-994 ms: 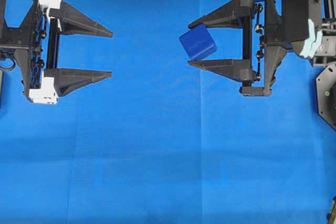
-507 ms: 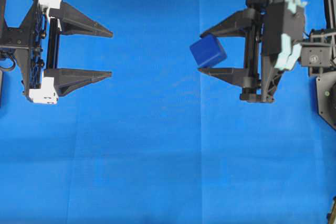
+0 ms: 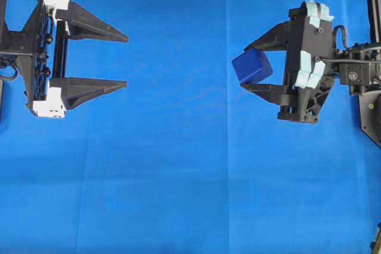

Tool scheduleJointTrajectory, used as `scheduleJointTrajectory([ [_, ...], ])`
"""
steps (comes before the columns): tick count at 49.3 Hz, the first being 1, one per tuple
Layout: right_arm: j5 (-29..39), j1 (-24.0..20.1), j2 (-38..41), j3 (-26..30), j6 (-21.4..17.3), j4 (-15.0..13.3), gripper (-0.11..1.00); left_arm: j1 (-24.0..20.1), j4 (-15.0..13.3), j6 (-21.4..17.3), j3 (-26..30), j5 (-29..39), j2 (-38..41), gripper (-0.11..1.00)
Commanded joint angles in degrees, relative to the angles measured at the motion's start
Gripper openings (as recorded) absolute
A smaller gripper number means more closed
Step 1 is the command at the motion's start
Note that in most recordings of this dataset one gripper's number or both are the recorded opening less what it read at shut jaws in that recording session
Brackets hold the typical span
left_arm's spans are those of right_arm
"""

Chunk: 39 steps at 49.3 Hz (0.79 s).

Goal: Handover the blue block to the right arm after grasping it with the left arm, then place it in the designated position.
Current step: 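Rotate the right wrist and lower the cube toward the table center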

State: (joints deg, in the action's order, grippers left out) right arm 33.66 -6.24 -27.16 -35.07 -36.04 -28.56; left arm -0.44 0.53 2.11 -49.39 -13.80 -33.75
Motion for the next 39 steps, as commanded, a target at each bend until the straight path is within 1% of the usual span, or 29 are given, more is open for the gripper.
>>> scheduleJointTrajectory([
  [1, -0.2, -0.2, -0.5, 0.6, 0.1, 0.0, 0.54, 0.0, 0.0, -0.1, 1.1, -0.5, -0.2, 0.93],
  [25, -0.7, -0.2, 0.7, 1.0, -0.2, 0.0, 0.54, -0.1, -0.1, -0.1, 1.1, -0.4, -0.2, 0.93],
  [39, -2.5, -0.1, 4.8, 1.1, -0.4, 0.0, 0.54, -0.1, 0.0, -0.1, 1.1, -0.5, -0.2, 0.93],
])
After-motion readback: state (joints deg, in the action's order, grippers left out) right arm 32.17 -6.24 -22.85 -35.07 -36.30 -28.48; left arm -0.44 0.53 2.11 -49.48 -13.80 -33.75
